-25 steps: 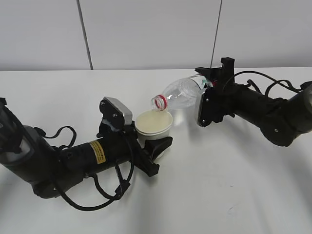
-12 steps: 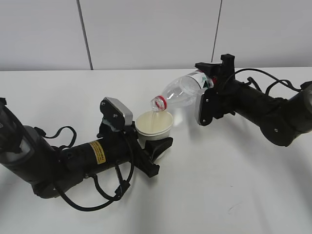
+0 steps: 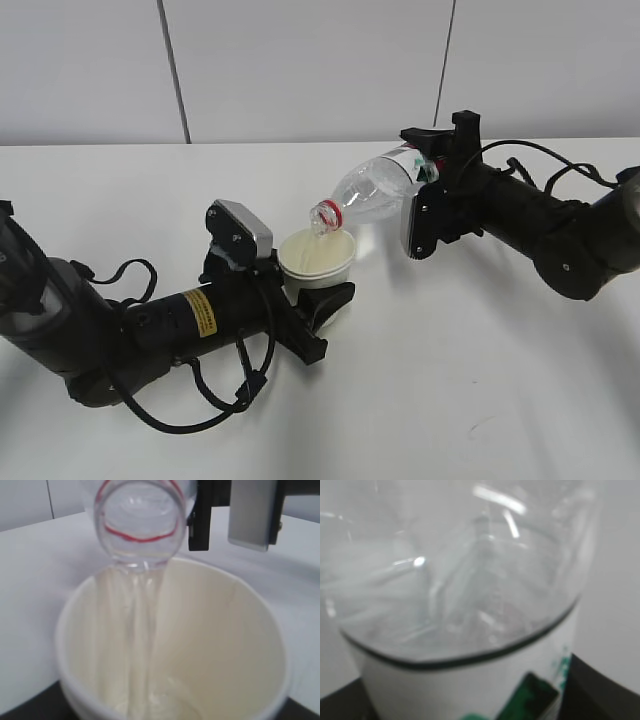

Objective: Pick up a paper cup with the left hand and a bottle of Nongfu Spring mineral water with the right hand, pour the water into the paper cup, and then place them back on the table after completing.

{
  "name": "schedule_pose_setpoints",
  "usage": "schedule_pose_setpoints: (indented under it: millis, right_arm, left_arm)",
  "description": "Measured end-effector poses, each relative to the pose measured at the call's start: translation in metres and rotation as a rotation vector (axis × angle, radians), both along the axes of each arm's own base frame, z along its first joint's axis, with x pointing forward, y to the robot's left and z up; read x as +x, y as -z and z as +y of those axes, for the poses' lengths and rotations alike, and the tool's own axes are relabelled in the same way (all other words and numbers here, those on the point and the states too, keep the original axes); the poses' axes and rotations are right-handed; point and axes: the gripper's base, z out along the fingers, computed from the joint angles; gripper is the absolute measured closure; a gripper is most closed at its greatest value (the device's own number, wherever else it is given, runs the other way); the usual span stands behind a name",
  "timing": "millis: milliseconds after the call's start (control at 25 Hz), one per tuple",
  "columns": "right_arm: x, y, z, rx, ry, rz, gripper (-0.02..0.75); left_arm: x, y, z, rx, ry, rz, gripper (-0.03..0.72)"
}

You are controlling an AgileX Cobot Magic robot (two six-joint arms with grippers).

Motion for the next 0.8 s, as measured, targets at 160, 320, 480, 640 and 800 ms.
schedule_pose_setpoints:
  millis: [160,320,480,640,800]
  right_arm:
    - [0.0001,0.0,-0.0002,-0.001,0.002,-0.001,0.277]
    - [0.0004,-0.0002,-0.0008,-0.013,0.008,-0.008,0.277]
    - [0.0007,-0.0033,-0.001,-0.001,0.012,-0.041,0.277]
    - [0.0008,-0.0044,-0.0014,-0.003,0.016,-0.054,0.277]
    - [0.0011,-0.0045,-0.002,-0.003,0.024,-0.056,0.277]
  left_arm:
    - [0.0,0.0001,0.0,0.001,0.0,0.0,0.284]
    - [0.0,0.0003,0.0001,0.003,0.0,0.002,0.284]
    - [0.0,0.0003,0.0001,0.003,0.0,0.002,0.284]
    - [0.0,0.0003,0.0001,0.003,0.0,0.002,0.284]
    - [0.0,0.0003,0.0001,0.003,0.0,0.002,0.284]
